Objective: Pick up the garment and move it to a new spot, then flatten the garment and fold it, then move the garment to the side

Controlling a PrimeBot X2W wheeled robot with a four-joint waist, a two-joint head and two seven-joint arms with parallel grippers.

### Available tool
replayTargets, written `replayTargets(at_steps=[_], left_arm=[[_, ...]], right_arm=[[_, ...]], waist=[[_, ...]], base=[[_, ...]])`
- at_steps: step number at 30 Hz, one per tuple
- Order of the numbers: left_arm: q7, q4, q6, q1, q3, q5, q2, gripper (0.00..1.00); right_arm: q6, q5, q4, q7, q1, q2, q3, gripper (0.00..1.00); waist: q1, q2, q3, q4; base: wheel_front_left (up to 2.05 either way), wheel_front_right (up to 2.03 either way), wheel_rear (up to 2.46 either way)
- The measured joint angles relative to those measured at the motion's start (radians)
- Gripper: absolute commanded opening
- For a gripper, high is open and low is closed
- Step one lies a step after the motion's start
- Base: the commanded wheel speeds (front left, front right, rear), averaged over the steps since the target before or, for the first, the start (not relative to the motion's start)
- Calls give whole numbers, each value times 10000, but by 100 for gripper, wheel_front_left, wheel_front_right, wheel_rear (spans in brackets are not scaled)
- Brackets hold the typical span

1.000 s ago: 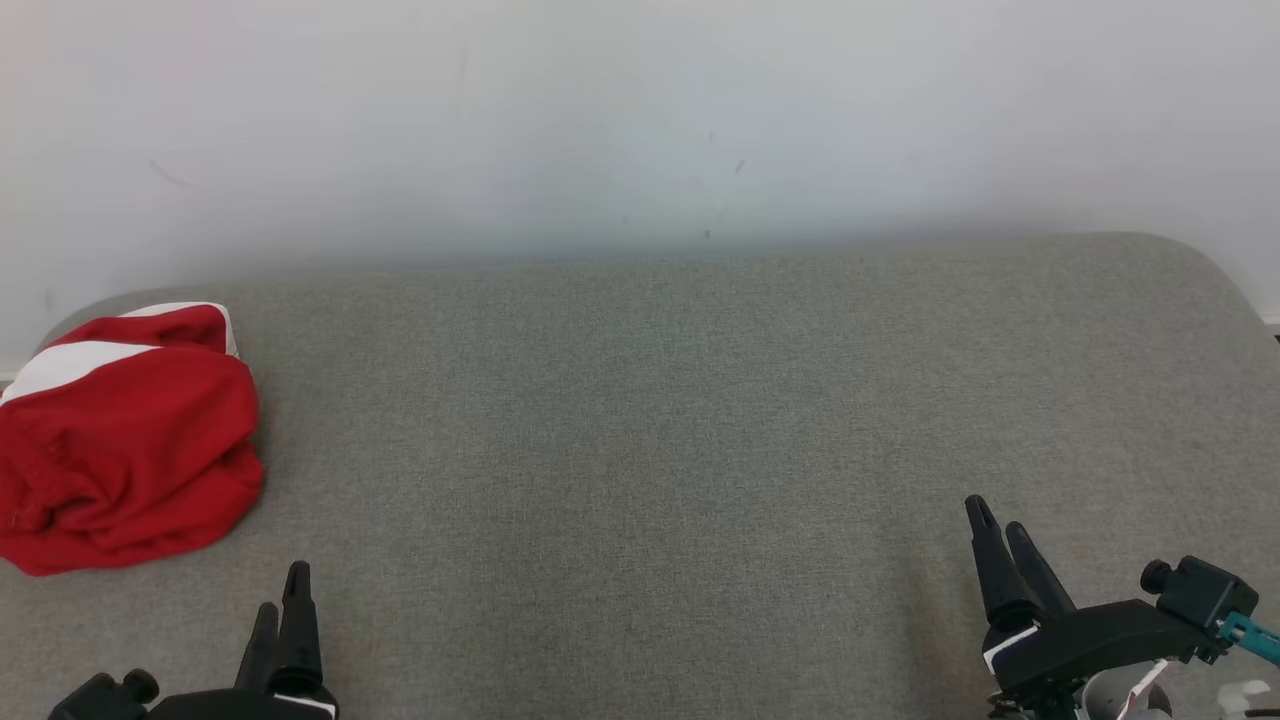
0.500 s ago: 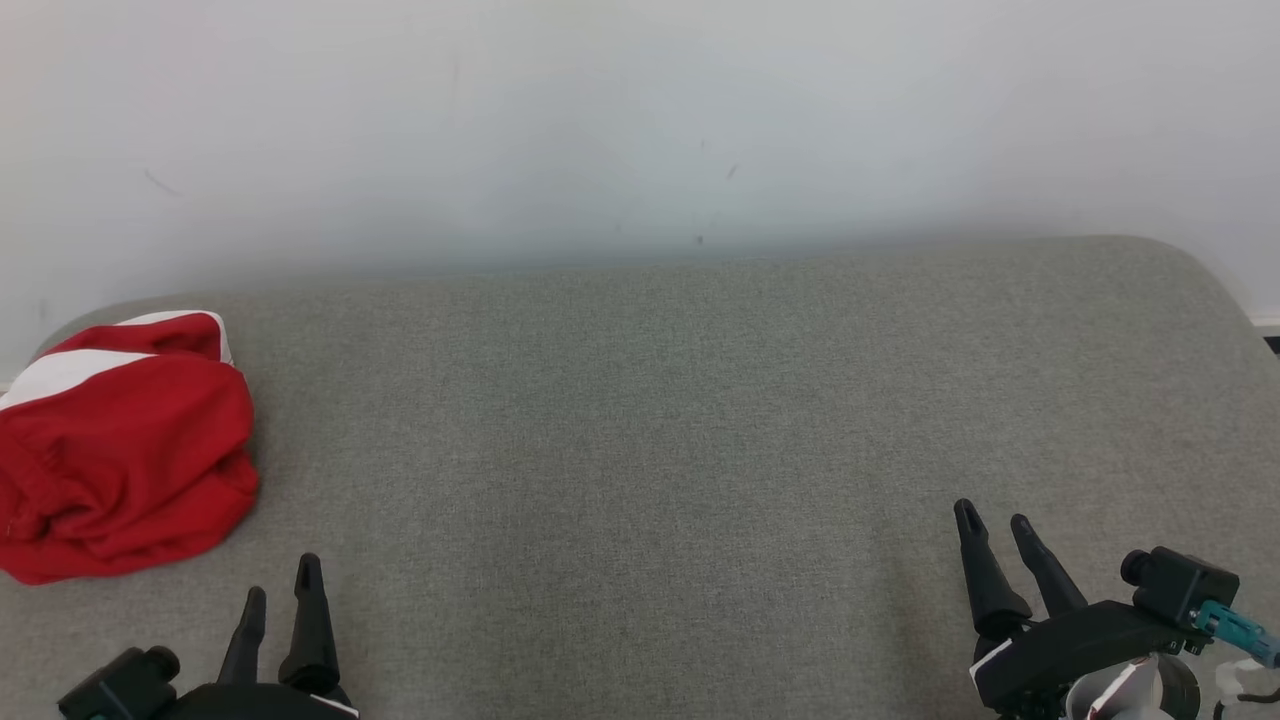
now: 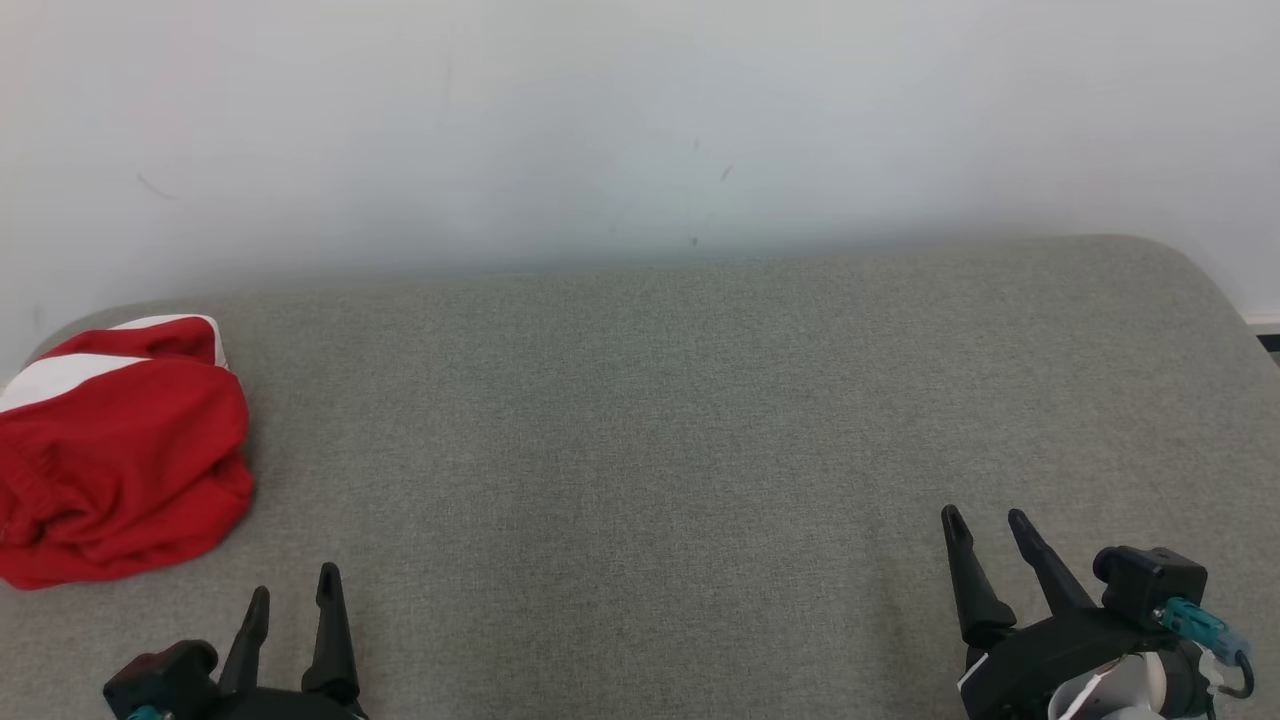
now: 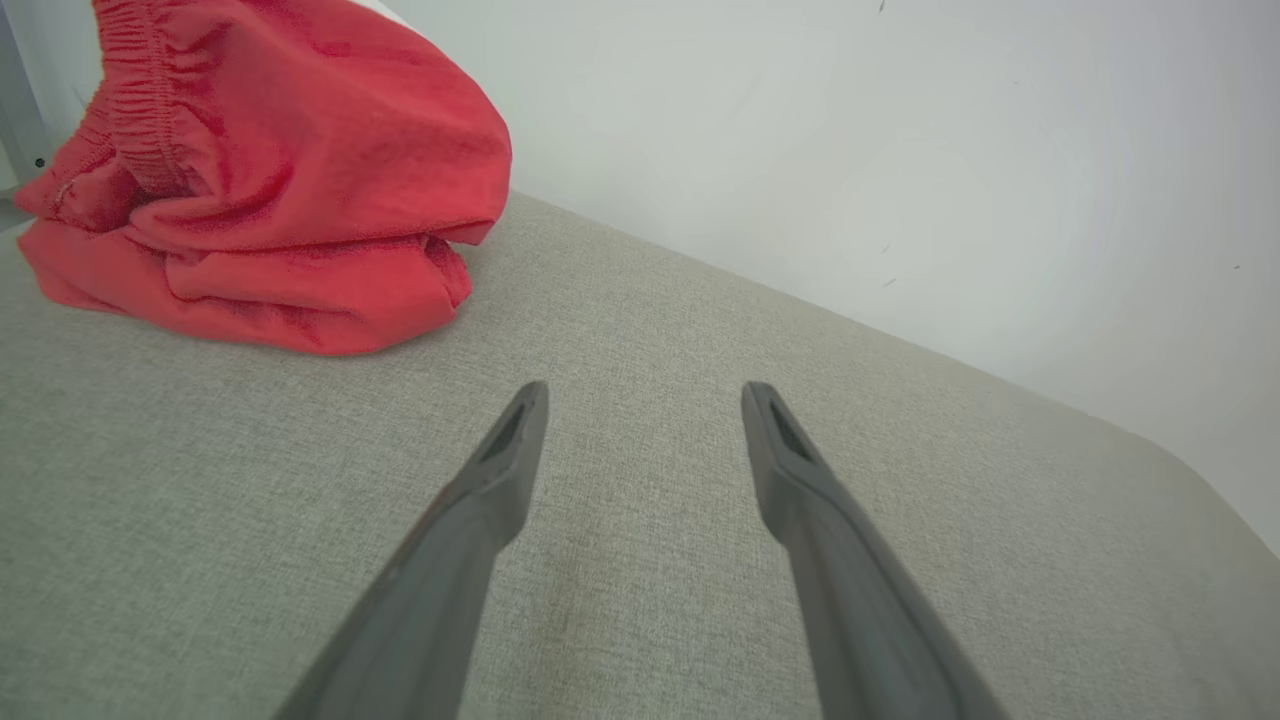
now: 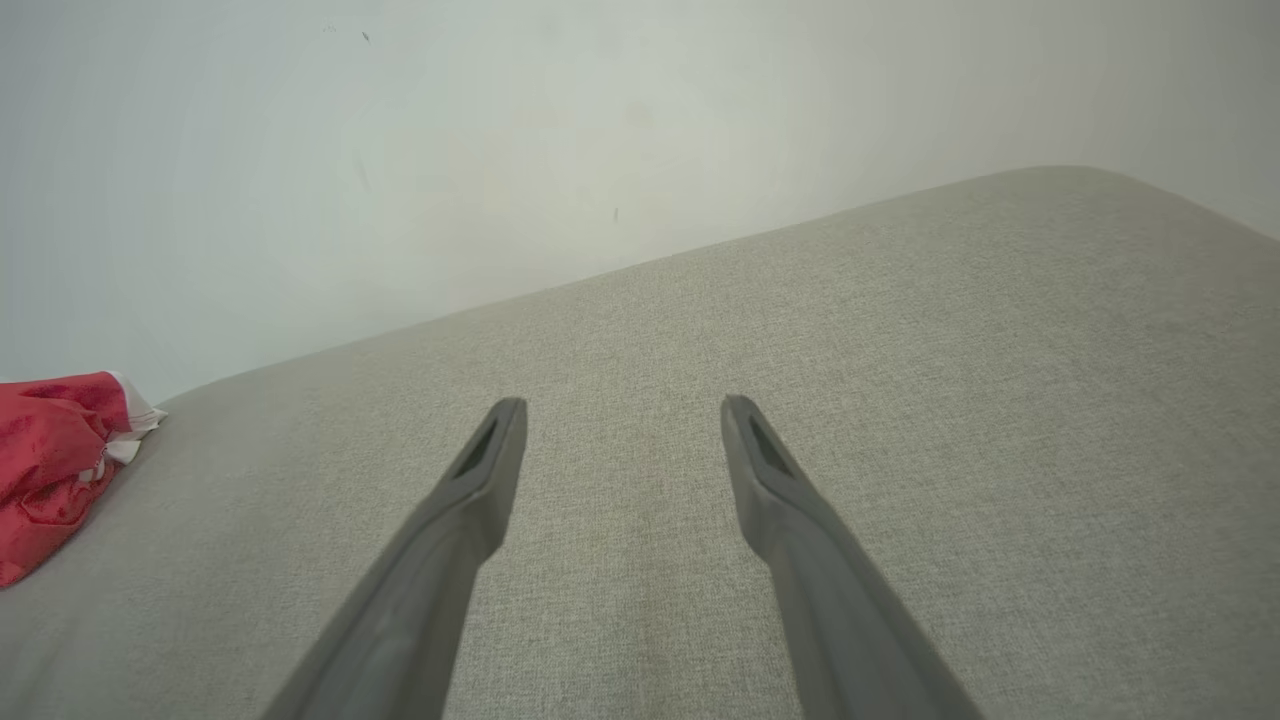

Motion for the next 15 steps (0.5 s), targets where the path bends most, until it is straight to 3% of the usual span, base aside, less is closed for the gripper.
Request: replayTargets(at_steps=[15], left_arm=[[29, -485, 372, 12, 96, 2238, -58, 100]], right_arm=[[-414, -1718, -305, -13, 8, -140, 188, 100]], waist=[[0, 0, -3, -101]], base=[[0, 0, 0]])
